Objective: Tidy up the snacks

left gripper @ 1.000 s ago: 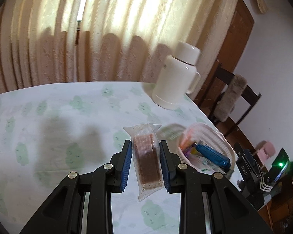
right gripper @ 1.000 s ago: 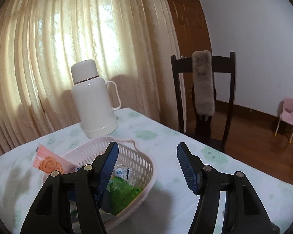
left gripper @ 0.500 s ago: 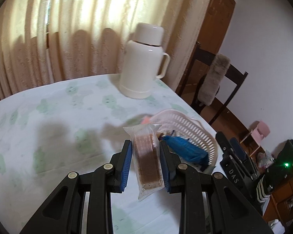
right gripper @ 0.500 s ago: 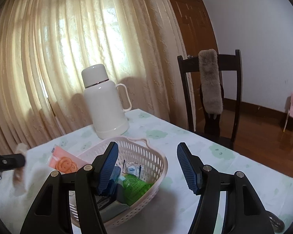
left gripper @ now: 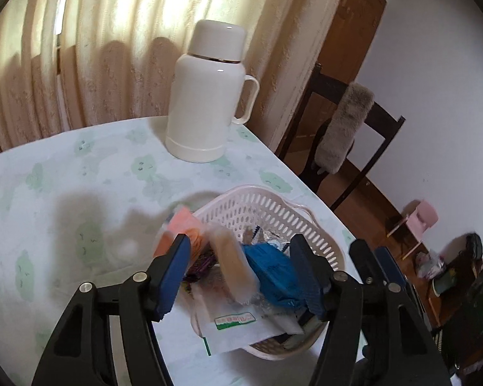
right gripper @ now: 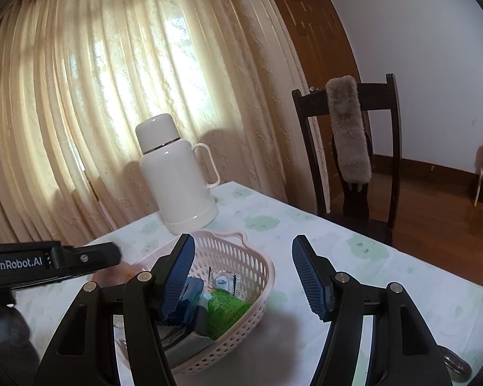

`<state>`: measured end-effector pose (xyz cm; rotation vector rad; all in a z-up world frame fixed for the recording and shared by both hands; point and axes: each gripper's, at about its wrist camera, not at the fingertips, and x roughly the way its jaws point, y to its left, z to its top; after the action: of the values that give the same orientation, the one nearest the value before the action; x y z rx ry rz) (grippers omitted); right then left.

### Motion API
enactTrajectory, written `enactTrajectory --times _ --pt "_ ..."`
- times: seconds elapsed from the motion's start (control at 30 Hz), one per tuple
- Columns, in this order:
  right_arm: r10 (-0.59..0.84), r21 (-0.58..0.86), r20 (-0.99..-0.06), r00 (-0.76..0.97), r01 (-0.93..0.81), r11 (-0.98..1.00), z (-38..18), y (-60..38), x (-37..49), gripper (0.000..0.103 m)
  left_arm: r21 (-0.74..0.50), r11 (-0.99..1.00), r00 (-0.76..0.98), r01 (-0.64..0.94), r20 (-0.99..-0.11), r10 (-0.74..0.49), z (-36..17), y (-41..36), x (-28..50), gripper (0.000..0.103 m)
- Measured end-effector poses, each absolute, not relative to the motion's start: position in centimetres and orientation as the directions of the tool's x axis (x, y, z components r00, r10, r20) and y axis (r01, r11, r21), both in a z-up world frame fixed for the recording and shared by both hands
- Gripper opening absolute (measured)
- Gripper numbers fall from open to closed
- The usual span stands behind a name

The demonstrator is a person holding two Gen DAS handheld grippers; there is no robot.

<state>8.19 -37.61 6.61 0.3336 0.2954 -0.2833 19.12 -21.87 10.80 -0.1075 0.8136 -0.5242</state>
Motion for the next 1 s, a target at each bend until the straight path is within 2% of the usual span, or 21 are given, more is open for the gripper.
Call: enactTrajectory --times 0.17,0.3,0.4,0.47,0.53,0.6,0.8,1.0 --pt "-0.229 0.274 -0.324 0.918 0.322 0.906 6.6 -37.6 8.2 0.064 -0.299 0.877 0.578 0.376 -0.664 -0.474 10.8 -20.6 19.0 0.06" --pt "-0.241 0.27 -0.327 0.914 0.335 0.903 6.6 -37.6 8.3 0.065 -0.255 0.907 0.619 0.334 -0.666 -0.415 11.3 -19.6 18.5 0.064" --pt "-0.243 0.274 -0.332 0.911 0.34 0.9 6.4 -37.8 8.4 0.068 -0.172 0.941 0.667 0.291 -0.668 -0.329 11.8 -19.0 17.8 0.071" --pt "-0.232 0.291 -0.33 0.915 0.332 0.897 6.5 -38.0 8.2 0.074 -0.113 0.957 0.707 0.268 -0.651 -0.276 12.2 -18.6 17.0 0.078" --pt "-0.209 0.319 -0.322 0.923 0.313 0.895 6.5 -38.3 8.0 0.076 -0.05 0.969 0.739 0.242 -0.638 -0.217 12.5 -18.2 16.4 0.087" --pt "-0.179 0.347 -0.322 0.93 0.292 0.891 6.4 -38.6 8.0 0.079 -0.019 0.974 0.755 0.228 -0.628 -0.189 12.6 -17.9 15.9 0.089" --pt "-0.094 0.428 -0.352 0.931 0.25 0.868 5.3 -39.4 7.9 0.08 0.057 0.98 0.792 0.19 -0.598 -0.119 12.8 -17.2 14.8 0.089" --pt "-0.035 0.44 -0.343 0.939 0.193 0.877 4.4 -38.0 5.8 0.082 0.119 0.982 0.821 0.148 -0.568 -0.054 12.9 -16.9 14.3 0.089"
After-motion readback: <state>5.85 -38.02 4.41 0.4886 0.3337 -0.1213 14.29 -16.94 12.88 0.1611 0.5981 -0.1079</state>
